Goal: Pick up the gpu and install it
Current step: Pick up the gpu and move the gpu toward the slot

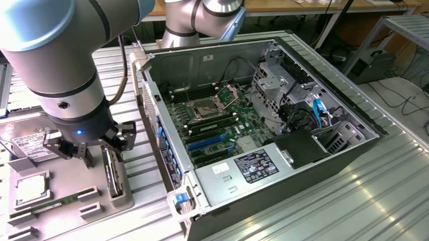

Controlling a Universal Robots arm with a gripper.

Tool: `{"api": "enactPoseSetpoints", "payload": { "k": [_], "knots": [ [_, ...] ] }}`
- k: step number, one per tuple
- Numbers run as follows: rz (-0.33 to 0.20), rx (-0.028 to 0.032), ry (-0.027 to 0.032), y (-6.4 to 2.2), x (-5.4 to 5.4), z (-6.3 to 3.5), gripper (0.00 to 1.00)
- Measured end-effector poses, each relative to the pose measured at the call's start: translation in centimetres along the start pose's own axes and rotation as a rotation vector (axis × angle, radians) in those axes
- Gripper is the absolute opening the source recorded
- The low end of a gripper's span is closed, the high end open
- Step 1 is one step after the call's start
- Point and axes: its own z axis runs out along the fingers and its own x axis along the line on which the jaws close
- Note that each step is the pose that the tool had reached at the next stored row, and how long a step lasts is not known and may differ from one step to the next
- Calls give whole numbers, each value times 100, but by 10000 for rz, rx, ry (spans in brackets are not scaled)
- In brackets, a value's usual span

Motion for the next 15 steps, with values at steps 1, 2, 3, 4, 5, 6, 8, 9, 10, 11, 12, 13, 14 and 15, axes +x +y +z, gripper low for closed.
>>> {"api": "enactPoseSetpoints", "payload": {
  "k": [1, 2, 3, 4, 5, 6, 8, 9, 10, 11, 12, 13, 14, 15],
  "knots": [
    [-156, 0, 22, 0, 0, 10, 60],
    [-301, -1, 38, -1, 0, 18, 60],
    [-503, -3, 59, -1, 0, 27, 60],
    [-654, -4, 72, -1, 1, 34, 60],
    [-870, -4, 93, -2, 1, 45, 60],
    [-977, 1, 104, -2, 1, 53, 60],
    [-1125, 11, 132, -3, 0, 75, 60],
    [-1259, 29, 155, -3, -1, 95, 60],
    [-1316, 39, 169, -4, -4, 113, 60],
    [-1321, 43, 177, -4, -7, 130, 60],
    [-1322, 45, 183, -3, -10, 138, 60],
    [-1321, 47, 188, -2, -12, 146, 60],
    [-1320, 49, 195, -1, -15, 155, 60],
    [-1320, 52, 200, -1, -17, 164, 60]
  ]
}}
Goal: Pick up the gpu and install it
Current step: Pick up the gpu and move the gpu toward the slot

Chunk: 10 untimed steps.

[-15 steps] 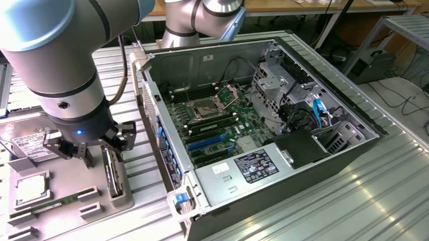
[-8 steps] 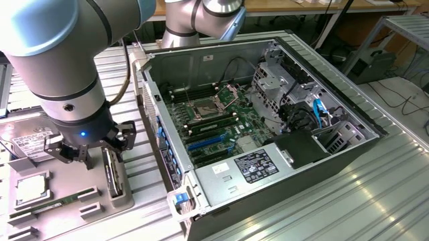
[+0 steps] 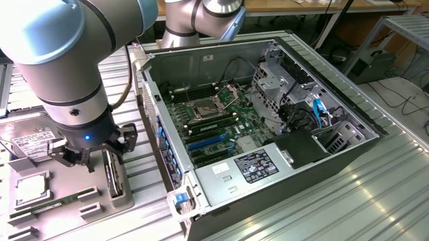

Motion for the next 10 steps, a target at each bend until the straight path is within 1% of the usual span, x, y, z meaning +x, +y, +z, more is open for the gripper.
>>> {"api": "enactPoseSetpoints", "payload": {
  "k": [5, 10],
  "knots": [
    [-200, 5, 64, 1, -6, 35, 60],
    [-208, 3, 99, 3, -33, 71, 60]
  ]
}}
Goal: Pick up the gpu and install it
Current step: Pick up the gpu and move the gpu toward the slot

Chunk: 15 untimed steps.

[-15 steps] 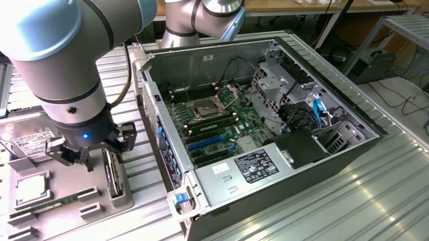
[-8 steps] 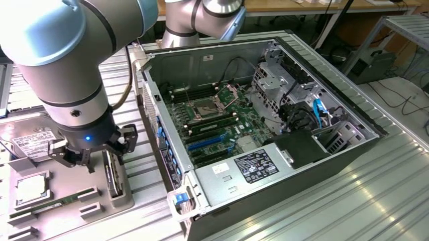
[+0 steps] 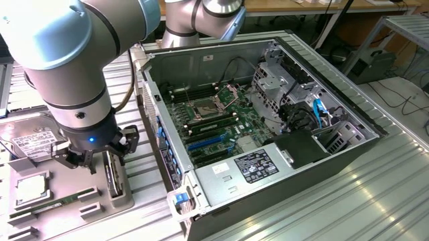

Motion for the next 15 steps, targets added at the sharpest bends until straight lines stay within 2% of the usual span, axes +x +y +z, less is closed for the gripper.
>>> {"api": "enactPoseSetpoints", "payload": {
  "k": [10, 11, 12, 13, 15],
  "knots": [
    [0, 2, 3, 0, -2, 2, 60],
    [0, 2, 4, 0, -2, 2, 59],
    [0, 2, 3, 0, -2, 2, 52],
    [0, 2, 4, 0, -2, 2, 52],
    [0, 1, 3, 0, -2, 2, 40]
  ]
}}
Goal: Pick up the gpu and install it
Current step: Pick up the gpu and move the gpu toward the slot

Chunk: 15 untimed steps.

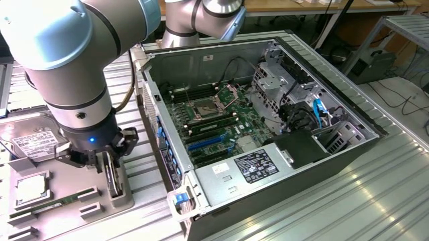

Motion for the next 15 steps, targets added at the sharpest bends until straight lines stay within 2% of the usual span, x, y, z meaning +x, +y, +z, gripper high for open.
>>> {"api": "enactPoseSetpoints", "payload": {
  "k": [1, 2, 15],
  "knots": [
    [0, 0, 0, 0, 0, 0, 40],
    [0, 0, 0, 0, -1, 0, 33],
    [0, 0, 0, -2, -40, 0, 33]
  ]
}}
